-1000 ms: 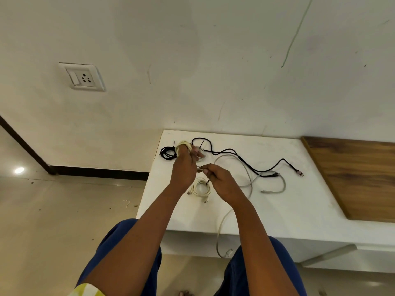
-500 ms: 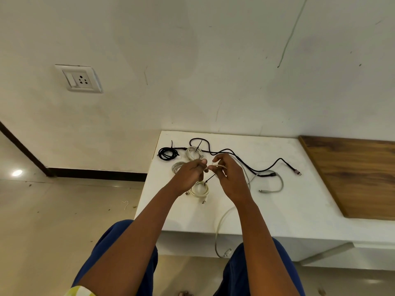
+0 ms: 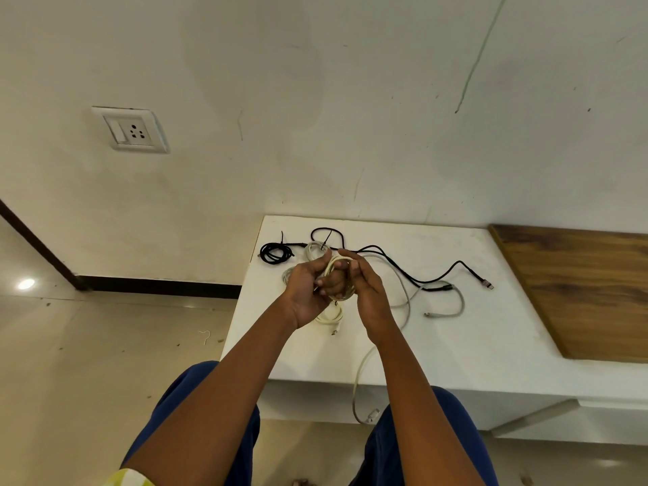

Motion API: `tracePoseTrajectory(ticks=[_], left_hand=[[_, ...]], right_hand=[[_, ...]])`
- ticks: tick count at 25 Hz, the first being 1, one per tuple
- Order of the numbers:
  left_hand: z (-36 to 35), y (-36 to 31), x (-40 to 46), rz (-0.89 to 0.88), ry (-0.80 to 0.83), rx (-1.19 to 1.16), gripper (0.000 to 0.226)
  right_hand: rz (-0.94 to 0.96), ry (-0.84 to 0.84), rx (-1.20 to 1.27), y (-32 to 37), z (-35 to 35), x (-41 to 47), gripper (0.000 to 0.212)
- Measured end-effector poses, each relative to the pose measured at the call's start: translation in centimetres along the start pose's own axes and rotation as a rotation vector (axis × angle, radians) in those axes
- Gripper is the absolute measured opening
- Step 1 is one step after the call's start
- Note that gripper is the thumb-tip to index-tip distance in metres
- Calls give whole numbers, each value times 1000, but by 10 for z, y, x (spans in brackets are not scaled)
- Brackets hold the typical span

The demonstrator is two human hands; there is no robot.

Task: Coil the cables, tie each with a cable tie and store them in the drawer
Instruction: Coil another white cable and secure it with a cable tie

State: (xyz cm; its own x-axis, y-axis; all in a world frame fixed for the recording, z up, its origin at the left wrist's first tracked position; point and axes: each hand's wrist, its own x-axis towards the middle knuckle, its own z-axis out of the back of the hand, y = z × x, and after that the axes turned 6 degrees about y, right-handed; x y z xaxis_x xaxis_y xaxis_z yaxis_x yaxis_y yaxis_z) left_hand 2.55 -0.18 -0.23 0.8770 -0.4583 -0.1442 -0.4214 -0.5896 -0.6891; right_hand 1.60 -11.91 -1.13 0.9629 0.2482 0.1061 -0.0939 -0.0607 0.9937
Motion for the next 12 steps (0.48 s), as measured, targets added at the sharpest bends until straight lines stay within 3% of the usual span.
tracePoseTrajectory(ticks=[3, 6, 12], left_hand=[[0, 0, 0, 18, 5, -29, 54], [-3, 3, 2, 5, -80, 103, 46], [-10, 9, 5, -80, -241, 354, 33]], right_hand=[[-33, -15, 210, 0, -2, -1, 35], [-55, -64, 352, 1, 1, -1, 34], [-19, -132, 194, 0, 3, 1, 30]])
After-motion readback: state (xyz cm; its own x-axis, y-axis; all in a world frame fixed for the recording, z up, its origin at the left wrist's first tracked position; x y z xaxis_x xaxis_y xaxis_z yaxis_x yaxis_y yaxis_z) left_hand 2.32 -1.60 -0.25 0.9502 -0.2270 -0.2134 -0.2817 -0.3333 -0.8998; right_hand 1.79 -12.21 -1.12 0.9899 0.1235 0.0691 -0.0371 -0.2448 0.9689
